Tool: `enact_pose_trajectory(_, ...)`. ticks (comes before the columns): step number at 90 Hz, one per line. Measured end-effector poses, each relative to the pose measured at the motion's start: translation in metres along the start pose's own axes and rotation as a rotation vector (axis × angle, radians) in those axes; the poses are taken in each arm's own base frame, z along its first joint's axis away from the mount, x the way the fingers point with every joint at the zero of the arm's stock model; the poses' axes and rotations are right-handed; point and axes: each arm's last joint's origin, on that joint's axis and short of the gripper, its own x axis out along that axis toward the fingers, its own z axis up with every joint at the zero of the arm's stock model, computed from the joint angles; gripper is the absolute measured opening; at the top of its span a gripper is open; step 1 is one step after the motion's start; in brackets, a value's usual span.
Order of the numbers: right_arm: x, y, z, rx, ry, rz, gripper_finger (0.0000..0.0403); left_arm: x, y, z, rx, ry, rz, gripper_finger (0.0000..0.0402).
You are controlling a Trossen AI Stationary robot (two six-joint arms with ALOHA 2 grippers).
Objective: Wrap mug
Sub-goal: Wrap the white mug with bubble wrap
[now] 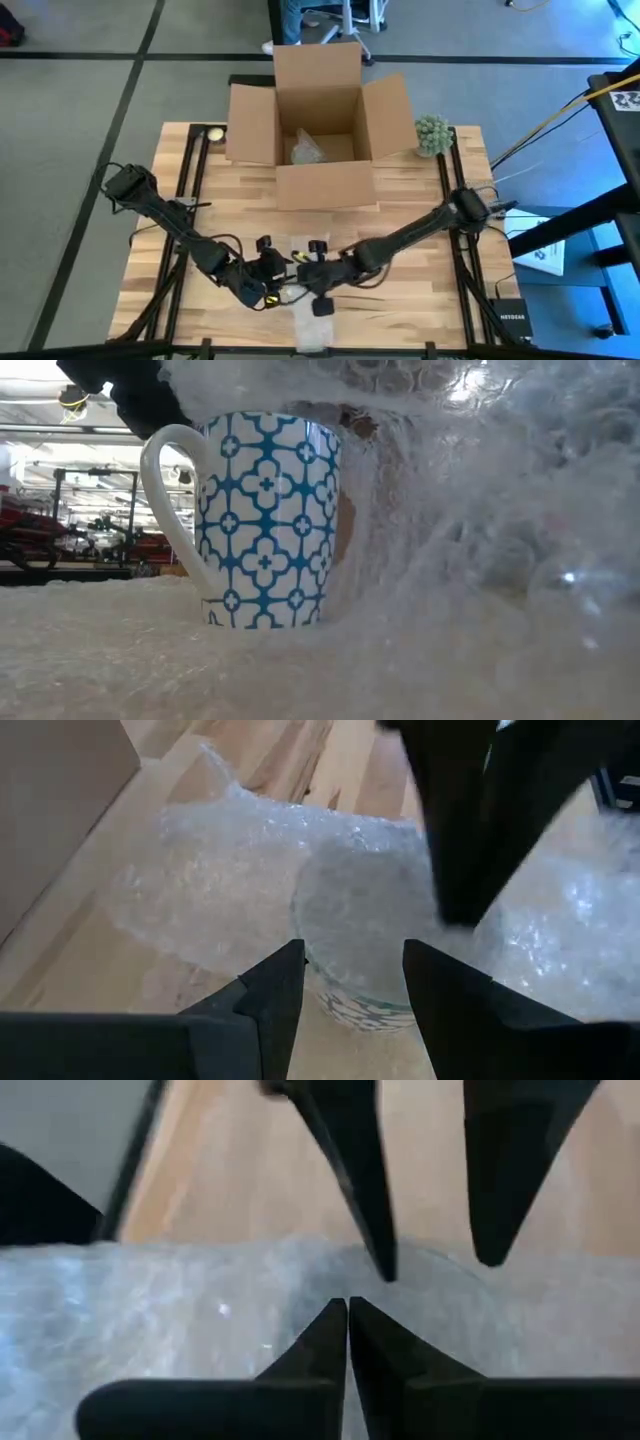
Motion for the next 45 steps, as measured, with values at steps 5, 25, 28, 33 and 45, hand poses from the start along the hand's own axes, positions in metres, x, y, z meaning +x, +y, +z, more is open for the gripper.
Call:
enact_pose_trajectory(5,0.006,-0.002,0.004,0.003,0.059,-0.024,0.0001,0.0,0.0,0.0,0.001,0.001,0.0,0.0156)
enact_pose_trajectory(25,0.034,-0.009,0.01,0.031,0.219,-0.047,0.0001,0.0,0.0,0.0,0.003,0.001,-0.001,0.0156)
enact_pose_trajectory(28,0.041,-0.011,0.007,0.03,0.239,-0.035,0.0001,0.0,0.0,0.0,0.005,0.001,-0.001,0.0156)
enact_pose_trajectory(33,0.049,-0.011,0.004,0.023,0.264,0.0,0.0,0.0,-0.001,0.0,0.001,-0.002,-0.004,0.0156)
enact_pose_trajectory(45,0.053,-0.012,0.002,0.018,0.285,0.008,0.0,-0.001,-0.001,0.0,0.006,0.001,-0.003,0.0156)
